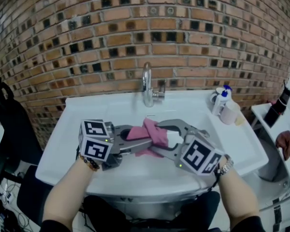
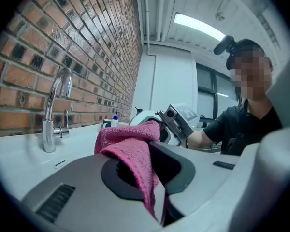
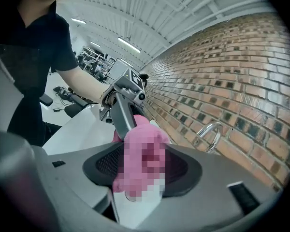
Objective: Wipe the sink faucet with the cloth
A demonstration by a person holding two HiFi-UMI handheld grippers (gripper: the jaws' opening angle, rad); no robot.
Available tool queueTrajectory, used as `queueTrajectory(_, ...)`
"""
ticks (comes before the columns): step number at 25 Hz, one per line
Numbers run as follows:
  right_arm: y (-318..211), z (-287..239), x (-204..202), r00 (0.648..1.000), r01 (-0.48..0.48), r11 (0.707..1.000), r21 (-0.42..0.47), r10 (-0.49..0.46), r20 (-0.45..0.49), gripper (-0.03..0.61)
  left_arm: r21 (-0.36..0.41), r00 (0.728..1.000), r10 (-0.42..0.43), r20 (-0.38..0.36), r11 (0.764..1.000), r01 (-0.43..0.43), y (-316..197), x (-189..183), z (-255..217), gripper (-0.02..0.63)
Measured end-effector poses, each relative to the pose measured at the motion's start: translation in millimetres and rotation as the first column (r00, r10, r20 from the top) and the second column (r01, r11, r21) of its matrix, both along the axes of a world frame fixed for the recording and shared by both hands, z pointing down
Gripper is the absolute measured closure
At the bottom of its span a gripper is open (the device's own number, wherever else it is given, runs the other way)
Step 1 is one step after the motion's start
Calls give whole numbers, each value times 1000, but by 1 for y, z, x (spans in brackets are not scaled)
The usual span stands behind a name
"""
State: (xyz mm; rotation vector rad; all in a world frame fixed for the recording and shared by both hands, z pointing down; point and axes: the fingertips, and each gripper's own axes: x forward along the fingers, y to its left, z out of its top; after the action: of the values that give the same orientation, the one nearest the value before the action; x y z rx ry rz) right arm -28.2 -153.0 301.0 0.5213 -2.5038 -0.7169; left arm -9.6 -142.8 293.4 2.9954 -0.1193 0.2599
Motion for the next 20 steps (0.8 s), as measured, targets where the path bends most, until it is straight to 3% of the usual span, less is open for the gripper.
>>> queueTrajectory(5, 18, -4, 4, 999, -34, 998, 44, 32, 44, 425, 34, 998, -60, -1, 998, 60, 18, -4, -8, 560)
queueTrajectory(10, 29, -17, 22, 977, -133, 990, 44, 123, 172, 457, 76, 983, -183, -24, 980, 184, 25, -21, -18, 468)
queueTrajectory(14, 44, -26, 36, 940, -224, 974, 14, 213, 265, 457, 97, 953, -290, -84, 950, 297, 33, -36, -23, 463)
queueTrajectory(20, 79, -36, 61, 869, -336, 942, -23, 319, 377, 457, 110, 884, -417, -210, 889, 445, 64, -45, -35, 470)
